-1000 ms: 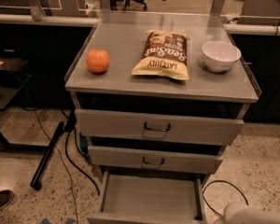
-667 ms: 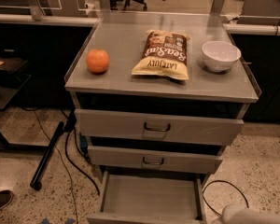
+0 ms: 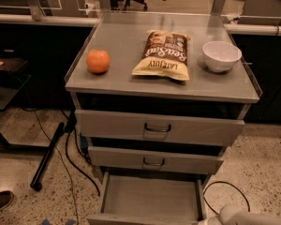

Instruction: Close bottom drawer

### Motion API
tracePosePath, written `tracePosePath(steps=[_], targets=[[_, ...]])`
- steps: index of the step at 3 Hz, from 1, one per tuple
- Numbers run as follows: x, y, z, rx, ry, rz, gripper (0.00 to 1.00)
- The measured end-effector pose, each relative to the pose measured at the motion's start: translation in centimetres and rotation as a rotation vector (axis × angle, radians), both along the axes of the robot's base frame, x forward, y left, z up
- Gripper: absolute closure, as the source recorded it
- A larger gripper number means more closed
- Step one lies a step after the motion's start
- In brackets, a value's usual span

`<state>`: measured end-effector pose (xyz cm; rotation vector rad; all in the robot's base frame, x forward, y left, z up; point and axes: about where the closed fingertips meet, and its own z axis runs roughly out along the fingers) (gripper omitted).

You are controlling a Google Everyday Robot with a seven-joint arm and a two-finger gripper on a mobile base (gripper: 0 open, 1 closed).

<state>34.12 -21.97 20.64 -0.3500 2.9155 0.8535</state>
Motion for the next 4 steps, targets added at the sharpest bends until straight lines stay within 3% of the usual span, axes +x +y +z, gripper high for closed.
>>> tracePosePath(steps=[2,4], targets=[[3.2,0.4,-2.2,-0.087,-0.035,-0.03,1.0],[6.6,0.0,-1.9,-0.147,-0.102,-0.066,1.0]])
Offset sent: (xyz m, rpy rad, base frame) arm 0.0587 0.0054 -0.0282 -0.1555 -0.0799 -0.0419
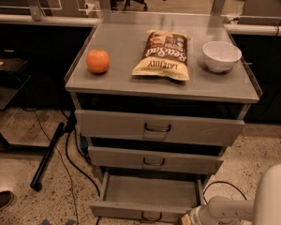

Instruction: Close bottom drawer

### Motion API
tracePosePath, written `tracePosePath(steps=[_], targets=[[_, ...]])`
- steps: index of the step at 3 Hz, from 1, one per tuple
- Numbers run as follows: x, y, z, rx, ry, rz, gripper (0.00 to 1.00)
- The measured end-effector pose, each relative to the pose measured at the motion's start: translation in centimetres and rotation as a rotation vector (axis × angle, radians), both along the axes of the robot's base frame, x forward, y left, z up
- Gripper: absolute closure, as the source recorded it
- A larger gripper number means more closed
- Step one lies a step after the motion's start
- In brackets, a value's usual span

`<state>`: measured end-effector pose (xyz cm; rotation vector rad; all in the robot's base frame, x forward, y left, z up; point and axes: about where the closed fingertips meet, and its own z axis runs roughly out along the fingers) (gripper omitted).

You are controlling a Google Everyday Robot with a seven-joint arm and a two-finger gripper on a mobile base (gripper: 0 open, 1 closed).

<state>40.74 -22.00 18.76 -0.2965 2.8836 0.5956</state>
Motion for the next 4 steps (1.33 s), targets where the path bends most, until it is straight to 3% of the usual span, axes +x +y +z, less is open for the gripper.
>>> tracePosePath(steps=[1,2,3,4], targets=[[0.0,0.0,0.0,0.0,0.0,0.0,1.0],[3.0,0.9,-0.1,0.031,-0.039,-0.042,1.0],[3.6,1.0,0.0,0.031,-0.051,-0.05,1.0],[7.3,0.6,0.8,0.02,-0.119,-0.102,1.0]])
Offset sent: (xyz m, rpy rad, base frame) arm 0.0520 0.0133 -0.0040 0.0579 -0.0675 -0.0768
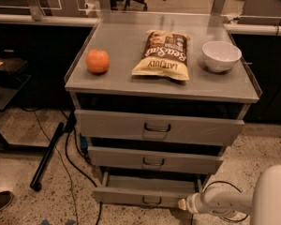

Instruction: Close bottom drawer

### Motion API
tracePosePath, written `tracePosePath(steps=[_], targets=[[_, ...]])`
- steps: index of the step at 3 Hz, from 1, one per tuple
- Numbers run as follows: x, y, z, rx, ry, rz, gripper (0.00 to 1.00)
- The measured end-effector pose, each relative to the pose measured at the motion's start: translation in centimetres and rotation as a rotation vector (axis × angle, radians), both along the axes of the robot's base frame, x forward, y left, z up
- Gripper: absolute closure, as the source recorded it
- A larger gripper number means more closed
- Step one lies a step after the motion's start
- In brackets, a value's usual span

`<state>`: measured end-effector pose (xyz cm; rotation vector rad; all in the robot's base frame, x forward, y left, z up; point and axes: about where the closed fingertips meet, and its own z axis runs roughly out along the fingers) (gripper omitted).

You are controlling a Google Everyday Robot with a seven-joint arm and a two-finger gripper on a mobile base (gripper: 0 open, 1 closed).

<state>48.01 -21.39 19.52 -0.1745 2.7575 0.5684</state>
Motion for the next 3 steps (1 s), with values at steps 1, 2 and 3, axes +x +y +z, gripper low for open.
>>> tracePosePath(steps=[1,2,3], targets=[[0.0,0.0,0.0,0.0,0.0,0.0,1.0],[1.6,-0.1,-0.8,-0.001,-0.004,-0.041,1.0],[2.5,-0.3,-0.7,-0.008,-0.022,-0.057,1.0]])
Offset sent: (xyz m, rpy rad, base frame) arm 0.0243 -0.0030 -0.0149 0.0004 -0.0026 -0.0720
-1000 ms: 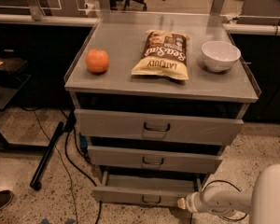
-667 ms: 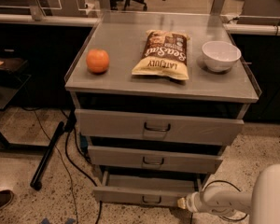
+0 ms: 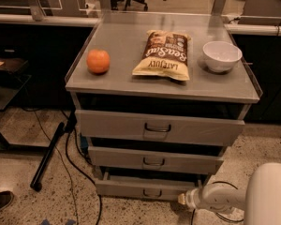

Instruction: Close bottom drawer

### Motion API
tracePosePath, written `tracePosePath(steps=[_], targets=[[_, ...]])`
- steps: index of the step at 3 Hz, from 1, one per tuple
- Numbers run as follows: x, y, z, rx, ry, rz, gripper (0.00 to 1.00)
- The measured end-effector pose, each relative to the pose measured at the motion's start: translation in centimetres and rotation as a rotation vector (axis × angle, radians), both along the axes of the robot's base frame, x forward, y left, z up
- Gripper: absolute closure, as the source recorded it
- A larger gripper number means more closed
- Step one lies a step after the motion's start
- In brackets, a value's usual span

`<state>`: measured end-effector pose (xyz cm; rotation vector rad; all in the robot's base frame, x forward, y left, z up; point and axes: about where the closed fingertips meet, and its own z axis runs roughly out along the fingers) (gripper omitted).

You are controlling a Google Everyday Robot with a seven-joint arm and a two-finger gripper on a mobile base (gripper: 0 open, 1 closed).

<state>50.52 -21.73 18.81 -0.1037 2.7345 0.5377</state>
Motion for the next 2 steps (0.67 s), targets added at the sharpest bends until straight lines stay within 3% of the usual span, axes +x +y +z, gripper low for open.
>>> tracePosePath(steps=[2], targets=[[6.5,-2.6,0.5,-0.073,-0.115,-0.074,1.0]])
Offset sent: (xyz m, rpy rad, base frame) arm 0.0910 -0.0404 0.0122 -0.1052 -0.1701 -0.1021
